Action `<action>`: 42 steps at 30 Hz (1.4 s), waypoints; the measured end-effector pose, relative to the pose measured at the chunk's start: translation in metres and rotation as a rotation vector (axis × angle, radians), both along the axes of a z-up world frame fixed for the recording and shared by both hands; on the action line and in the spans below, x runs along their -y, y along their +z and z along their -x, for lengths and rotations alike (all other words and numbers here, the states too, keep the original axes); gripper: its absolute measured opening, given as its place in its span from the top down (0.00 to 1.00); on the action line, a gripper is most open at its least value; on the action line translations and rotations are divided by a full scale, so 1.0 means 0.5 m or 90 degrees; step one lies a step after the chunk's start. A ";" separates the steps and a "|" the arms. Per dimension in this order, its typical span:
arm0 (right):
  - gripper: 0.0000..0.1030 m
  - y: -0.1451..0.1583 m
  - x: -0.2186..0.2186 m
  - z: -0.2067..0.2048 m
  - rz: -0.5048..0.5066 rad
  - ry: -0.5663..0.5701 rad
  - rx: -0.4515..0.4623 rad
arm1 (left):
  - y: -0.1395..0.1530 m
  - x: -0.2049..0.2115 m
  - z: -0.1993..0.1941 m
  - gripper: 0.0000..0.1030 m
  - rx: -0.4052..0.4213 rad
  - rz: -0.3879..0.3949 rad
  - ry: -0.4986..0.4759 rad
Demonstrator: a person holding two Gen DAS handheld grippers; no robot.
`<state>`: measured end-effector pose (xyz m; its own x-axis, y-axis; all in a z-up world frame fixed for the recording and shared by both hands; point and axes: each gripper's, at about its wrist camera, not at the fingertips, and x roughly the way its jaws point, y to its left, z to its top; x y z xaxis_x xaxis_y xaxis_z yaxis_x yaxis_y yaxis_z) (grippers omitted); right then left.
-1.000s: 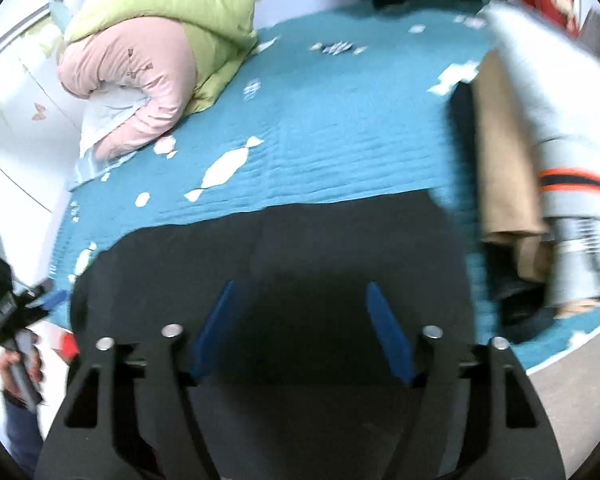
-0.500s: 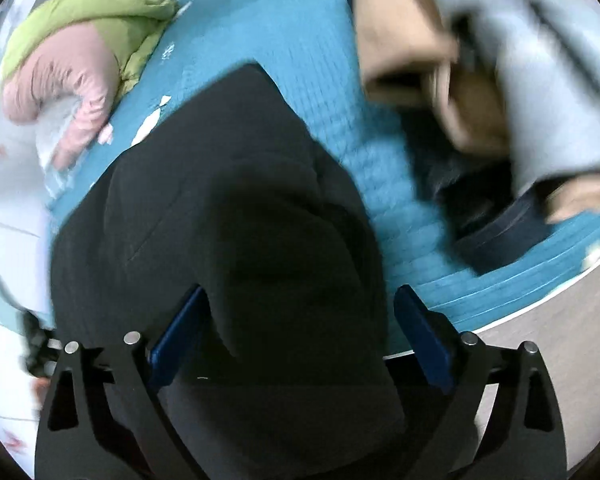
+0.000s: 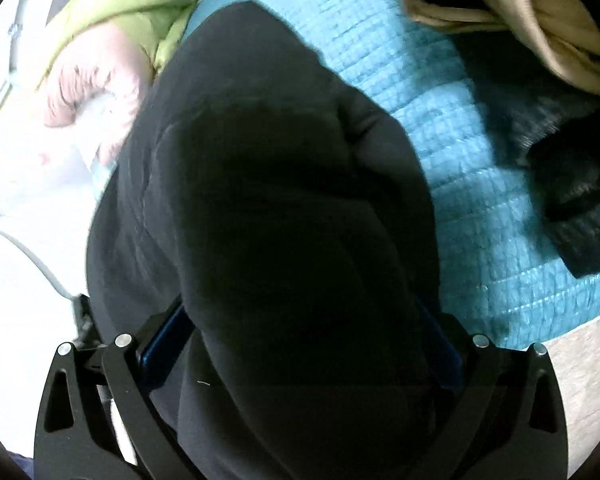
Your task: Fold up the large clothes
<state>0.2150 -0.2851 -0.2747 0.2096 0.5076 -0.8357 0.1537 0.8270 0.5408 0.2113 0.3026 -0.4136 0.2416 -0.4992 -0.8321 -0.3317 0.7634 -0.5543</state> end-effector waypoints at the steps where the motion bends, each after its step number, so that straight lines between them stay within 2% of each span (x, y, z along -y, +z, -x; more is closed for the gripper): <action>1: 0.06 -0.008 0.000 -0.005 -0.005 -0.011 -0.004 | -0.001 0.006 -0.005 0.03 0.000 0.000 0.003; 4: 0.07 -0.012 -0.011 -0.010 -0.008 -0.026 -0.004 | -0.008 0.002 -0.010 0.03 -0.010 0.022 0.009; 6: 0.18 0.004 -0.025 -0.002 -0.002 -0.019 0.009 | 0.008 0.017 -0.008 0.04 0.004 -0.008 0.001; 8: 0.37 0.026 -0.026 0.011 -0.017 -0.027 0.024 | 0.035 0.045 -0.006 0.04 0.034 -0.044 -0.021; 9: 0.40 0.032 -0.026 0.015 -0.024 -0.029 0.029 | 0.047 0.060 -0.005 0.05 0.052 -0.057 -0.035; 11: 0.51 0.042 -0.032 0.015 -0.019 -0.035 0.037 | 0.062 0.076 -0.005 0.12 0.071 -0.060 -0.035; 14: 0.60 0.098 -0.061 0.013 0.010 -0.031 0.082 | 0.097 0.079 -0.013 0.26 0.106 -0.067 -0.039; 16: 0.62 0.133 -0.085 -0.002 0.016 -0.025 0.117 | 0.128 0.076 -0.019 0.35 0.136 -0.061 -0.033; 19: 0.63 0.181 -0.113 -0.019 0.028 -0.003 0.159 | 0.161 0.076 -0.027 0.39 0.170 -0.059 -0.031; 28: 0.64 0.283 -0.205 -0.112 0.028 0.064 0.253 | 0.245 0.046 -0.072 0.39 0.240 -0.047 -0.039; 34: 0.64 0.302 -0.232 -0.186 0.011 0.064 0.284 | 0.254 0.041 -0.136 0.40 0.251 -0.049 -0.027; 37: 0.64 0.307 -0.243 -0.215 0.009 0.061 0.295 | 0.282 0.053 -0.173 0.39 0.273 -0.057 -0.034; 40: 0.64 0.317 -0.244 -0.219 -0.001 0.066 0.321 | 0.307 0.077 -0.206 0.39 0.299 -0.085 -0.056; 42: 0.63 0.326 -0.237 -0.221 -0.014 0.055 0.343 | 0.313 0.087 -0.226 0.39 0.305 -0.083 -0.058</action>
